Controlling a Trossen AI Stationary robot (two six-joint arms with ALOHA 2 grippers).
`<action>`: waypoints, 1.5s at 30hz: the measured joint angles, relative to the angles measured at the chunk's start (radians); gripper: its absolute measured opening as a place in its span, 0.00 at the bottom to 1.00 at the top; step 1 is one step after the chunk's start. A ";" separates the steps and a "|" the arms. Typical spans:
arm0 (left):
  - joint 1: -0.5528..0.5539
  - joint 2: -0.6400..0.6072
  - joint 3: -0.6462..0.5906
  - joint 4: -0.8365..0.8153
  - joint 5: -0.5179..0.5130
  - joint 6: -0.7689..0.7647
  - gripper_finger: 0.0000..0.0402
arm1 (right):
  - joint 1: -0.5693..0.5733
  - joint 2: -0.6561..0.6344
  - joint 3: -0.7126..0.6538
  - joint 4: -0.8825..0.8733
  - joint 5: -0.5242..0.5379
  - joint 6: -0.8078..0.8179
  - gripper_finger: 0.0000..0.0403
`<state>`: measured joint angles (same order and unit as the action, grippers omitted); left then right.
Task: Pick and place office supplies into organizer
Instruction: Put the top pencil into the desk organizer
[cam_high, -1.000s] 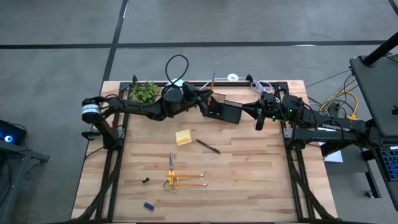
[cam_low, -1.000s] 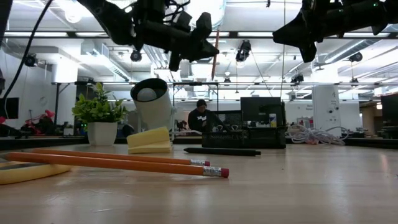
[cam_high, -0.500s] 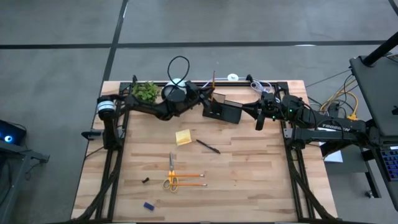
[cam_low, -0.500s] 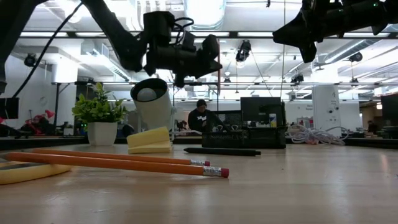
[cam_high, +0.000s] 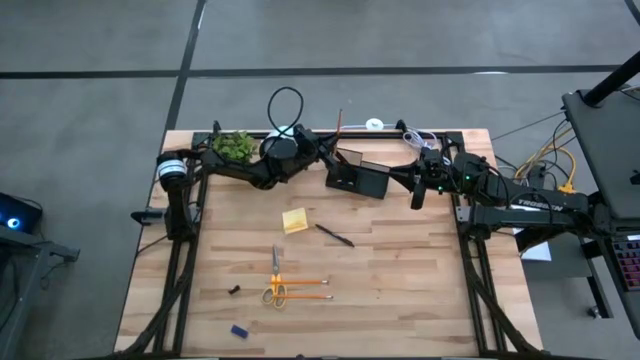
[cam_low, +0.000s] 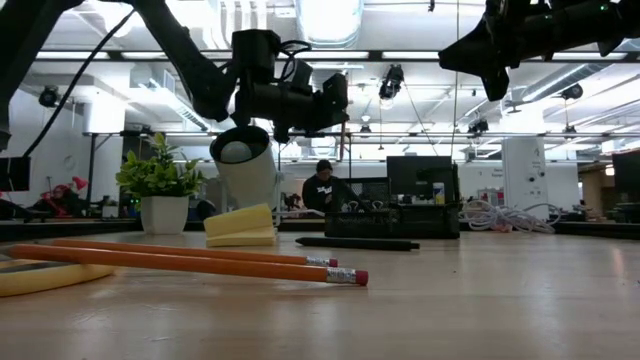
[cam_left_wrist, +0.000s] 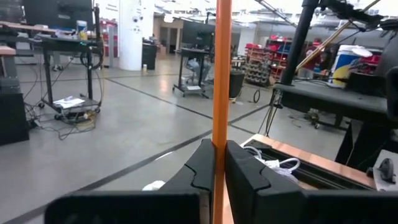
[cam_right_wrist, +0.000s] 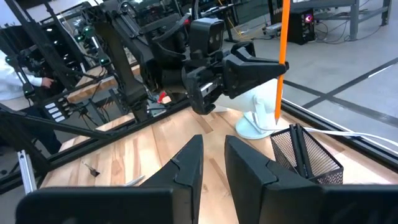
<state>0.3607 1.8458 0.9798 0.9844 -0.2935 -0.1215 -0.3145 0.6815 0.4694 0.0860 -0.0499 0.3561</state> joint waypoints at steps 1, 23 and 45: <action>0.000 0.000 -0.001 0.001 0.000 0.000 0.01 | 0.000 0.000 0.000 0.000 0.000 0.000 0.14; 0.011 0.035 -0.008 0.020 -0.015 -0.045 0.01 | 0.000 0.000 0.000 0.000 0.000 0.000 0.14; 0.009 0.100 0.026 0.003 0.005 -0.028 0.01 | 0.000 0.001 0.000 0.002 0.000 -0.001 0.14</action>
<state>0.3692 1.9453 1.0054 0.9877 -0.2882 -0.1493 -0.3145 0.6820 0.4694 0.0879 -0.0497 0.3553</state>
